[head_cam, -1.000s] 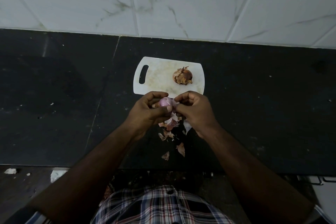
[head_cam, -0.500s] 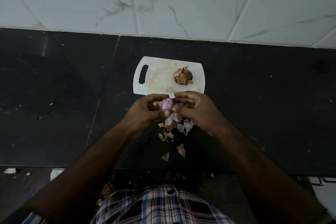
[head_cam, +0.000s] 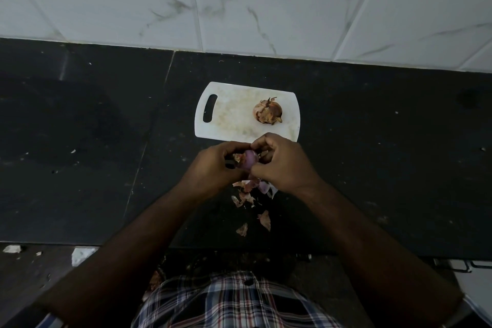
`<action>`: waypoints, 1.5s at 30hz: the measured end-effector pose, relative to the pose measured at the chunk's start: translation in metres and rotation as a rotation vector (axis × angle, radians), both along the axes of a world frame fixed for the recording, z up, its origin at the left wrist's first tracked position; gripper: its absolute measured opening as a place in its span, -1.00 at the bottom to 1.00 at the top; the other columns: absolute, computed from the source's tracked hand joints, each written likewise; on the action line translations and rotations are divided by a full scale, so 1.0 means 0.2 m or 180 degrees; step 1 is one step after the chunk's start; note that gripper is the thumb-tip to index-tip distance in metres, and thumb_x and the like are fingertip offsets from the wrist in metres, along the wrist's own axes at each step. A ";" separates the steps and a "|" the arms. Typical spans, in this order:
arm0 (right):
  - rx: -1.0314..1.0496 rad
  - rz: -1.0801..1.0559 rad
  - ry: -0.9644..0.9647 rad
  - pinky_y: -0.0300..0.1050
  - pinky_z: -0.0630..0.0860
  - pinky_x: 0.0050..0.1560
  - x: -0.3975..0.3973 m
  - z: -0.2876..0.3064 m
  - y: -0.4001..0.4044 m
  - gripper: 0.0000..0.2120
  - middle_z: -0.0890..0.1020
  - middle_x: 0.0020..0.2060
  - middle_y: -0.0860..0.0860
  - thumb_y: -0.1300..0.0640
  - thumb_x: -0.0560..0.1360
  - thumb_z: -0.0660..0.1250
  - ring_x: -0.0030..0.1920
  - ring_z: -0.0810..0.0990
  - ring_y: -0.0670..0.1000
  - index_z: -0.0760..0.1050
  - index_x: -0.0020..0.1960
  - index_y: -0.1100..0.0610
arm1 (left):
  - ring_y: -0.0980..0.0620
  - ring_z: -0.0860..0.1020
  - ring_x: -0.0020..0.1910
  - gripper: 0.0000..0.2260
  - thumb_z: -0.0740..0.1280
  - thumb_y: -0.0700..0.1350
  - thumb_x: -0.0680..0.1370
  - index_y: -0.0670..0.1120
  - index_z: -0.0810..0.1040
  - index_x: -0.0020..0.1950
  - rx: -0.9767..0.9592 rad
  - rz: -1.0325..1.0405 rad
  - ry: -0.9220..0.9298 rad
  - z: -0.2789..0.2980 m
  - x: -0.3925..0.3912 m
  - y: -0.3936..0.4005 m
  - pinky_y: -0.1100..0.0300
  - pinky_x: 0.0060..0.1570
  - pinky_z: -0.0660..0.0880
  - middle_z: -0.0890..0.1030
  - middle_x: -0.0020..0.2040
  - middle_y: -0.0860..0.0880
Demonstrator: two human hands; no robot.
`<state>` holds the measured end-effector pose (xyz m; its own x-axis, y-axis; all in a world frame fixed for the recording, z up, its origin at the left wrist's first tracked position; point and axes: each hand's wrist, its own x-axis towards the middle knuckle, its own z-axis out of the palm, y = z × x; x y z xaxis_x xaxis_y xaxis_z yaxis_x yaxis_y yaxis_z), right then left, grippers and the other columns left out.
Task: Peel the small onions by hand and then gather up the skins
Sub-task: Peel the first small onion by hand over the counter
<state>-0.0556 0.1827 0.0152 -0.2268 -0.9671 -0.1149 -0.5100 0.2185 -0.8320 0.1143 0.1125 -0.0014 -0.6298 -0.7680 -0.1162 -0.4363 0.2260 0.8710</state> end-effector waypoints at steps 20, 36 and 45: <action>0.0038 -0.0348 -0.0795 0.17 0.68 -0.10 -0.05 -0.04 0.01 -0.85 0.72 -0.21 0.08 0.21 0.40 0.51 -0.21 0.72 0.09 0.66 -0.04 0.09 | 0.23 0.63 0.08 -0.59 0.53 -0.14 0.46 0.14 0.61 0.27 0.0104 -0.0177 0.0143 0.00 0.00 0.00 0.18 0.13 0.58 0.67 0.11 0.17; -0.0161 0.0129 -0.1122 0.24 0.62 -0.11 -0.04 -0.05 0.04 -0.77 0.61 -0.16 0.32 0.24 0.35 0.43 -0.19 0.65 0.19 0.46 -0.05 0.12 | 0.16 0.60 0.17 -0.47 0.57 -0.22 0.39 0.06 0.56 0.31 0.0249 -0.0242 0.0054 0.02 0.02 -0.01 0.12 0.13 0.61 0.63 0.17 0.15; -0.0048 0.0383 -0.1281 -0.15 0.55 -0.20 -0.05 -0.05 0.03 -0.80 0.49 -0.24 0.03 0.27 0.35 0.37 -0.26 0.52 -0.12 0.41 -0.08 0.17 | 0.12 0.65 0.13 -0.49 0.54 -0.36 0.36 -0.01 0.62 0.25 0.0570 -0.0245 0.0334 0.03 0.03 0.01 0.07 0.19 0.60 0.68 0.16 0.07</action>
<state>-0.0661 0.1878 0.0060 -0.0521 -0.9862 -0.1571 -0.1649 0.1636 -0.9726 0.1195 0.1136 0.0051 -0.7016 -0.6902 -0.1772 -0.3285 0.0927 0.9400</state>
